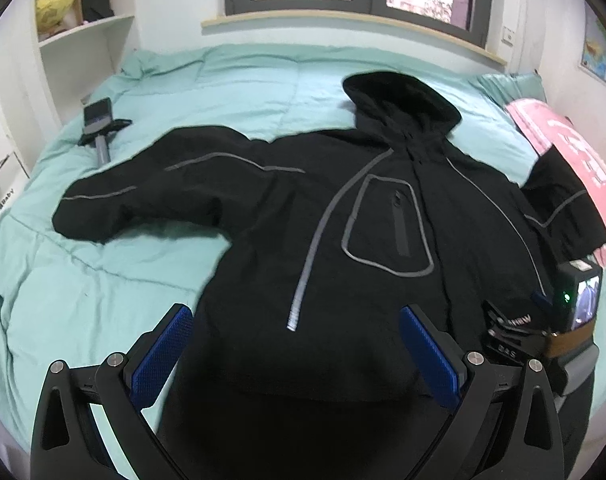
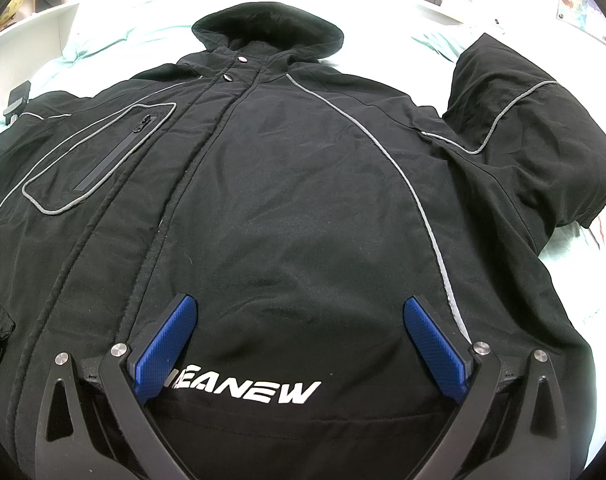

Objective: Fold large clothes
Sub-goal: 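Grasp the sleeve cuff nearest the left gripper and lift it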

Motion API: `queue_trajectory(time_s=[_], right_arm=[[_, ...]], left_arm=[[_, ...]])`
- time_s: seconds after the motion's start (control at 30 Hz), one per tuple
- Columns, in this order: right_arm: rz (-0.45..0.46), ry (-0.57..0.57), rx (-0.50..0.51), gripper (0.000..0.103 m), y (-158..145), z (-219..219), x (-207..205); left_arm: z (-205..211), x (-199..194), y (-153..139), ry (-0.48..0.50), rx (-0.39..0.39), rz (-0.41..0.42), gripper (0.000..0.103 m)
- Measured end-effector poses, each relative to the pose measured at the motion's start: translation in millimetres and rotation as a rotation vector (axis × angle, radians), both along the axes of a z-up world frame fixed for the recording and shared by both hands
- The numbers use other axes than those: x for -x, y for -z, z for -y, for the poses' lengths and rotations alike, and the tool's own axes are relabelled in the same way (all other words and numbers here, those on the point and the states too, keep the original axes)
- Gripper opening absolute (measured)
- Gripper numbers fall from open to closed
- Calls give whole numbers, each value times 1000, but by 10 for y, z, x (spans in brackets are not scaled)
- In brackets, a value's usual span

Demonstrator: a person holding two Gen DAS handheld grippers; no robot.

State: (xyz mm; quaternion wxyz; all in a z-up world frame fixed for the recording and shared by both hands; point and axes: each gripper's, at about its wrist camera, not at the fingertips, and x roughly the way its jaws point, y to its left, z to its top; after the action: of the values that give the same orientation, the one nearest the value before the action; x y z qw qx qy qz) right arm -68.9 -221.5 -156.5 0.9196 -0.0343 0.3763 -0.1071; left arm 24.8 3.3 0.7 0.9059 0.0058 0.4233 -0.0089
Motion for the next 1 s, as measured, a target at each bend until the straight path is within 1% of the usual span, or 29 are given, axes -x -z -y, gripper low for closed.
queue_trajectory(time_s=[0.07,0.13,0.17,0.2,0.23,0.27,0.3,0.37,0.43,0.47,0.53,0.6,0.63,0.67,0.7,0.73,0.8,0.83,0.9,1.0], right_arm=[[0,0,0,103,0,0,4],[0,0,0,103,-1,0,-2],[0,0,0,103,-1,0,-1],[1,0,0,103,-2,2,-5],[3,1,-1,103,-2,5,1],[8,1,-1,103,-2,-9,17],[6,1,-1,103,0,-15,19],[14,4,0,103,10,-24,18],[25,4,0,103,19,-12,9],[28,3,-5,103,22,-4,16],[28,3,-20,103,24,16,26],[10,16,-38,103,16,25,33],[-29,33,-49,103,-8,19,35],[-90,40,-51,103,-44,8,0],[-145,35,-55,103,-70,7,-43],[-194,24,-70,103,-88,18,-96],[-238,-8,-96,103,-104,72,-174],[-238,5,-113,103,-100,115,-205],[-237,42,-141,103,-81,153,-244],[-253,32,-84,103,-82,78,-286]], left_arm=[[-154,-37,-69,-17,-8,26,102],[-450,-77,-190,-55,-3,77,102],[-545,-95,-224,-63,3,86,102],[-725,-132,-274,-77,27,97,102],[-1027,-181,-332,-106,84,109,102],[-1179,-214,-346,-119,112,111,102],[-1500,-301,-344,-150,166,96,102],[-1943,-441,-290,-196,216,61,102],[-2336,-555,-209,-239,251,45,102],[-2448,-582,-175,-252,263,40,102],[-2828,-715,-26,-303,322,24,102],[-3183,-836,128,-372,389,32,102],[-3356,-880,213,-410,440,30,102],[-3480,-927,279,-432,479,29,102],[-3694,-992,406,-468,574,29,102],[-3807,-1035,482,-491,619,29,102],[-4001,-1149,618,-533,678,36,102],[-4080,-1248,692,-549,694,32,101],[-4168,-1417,826,-588,692,12,100],[-4225,-1609,1040,-607,693,-19,97]])
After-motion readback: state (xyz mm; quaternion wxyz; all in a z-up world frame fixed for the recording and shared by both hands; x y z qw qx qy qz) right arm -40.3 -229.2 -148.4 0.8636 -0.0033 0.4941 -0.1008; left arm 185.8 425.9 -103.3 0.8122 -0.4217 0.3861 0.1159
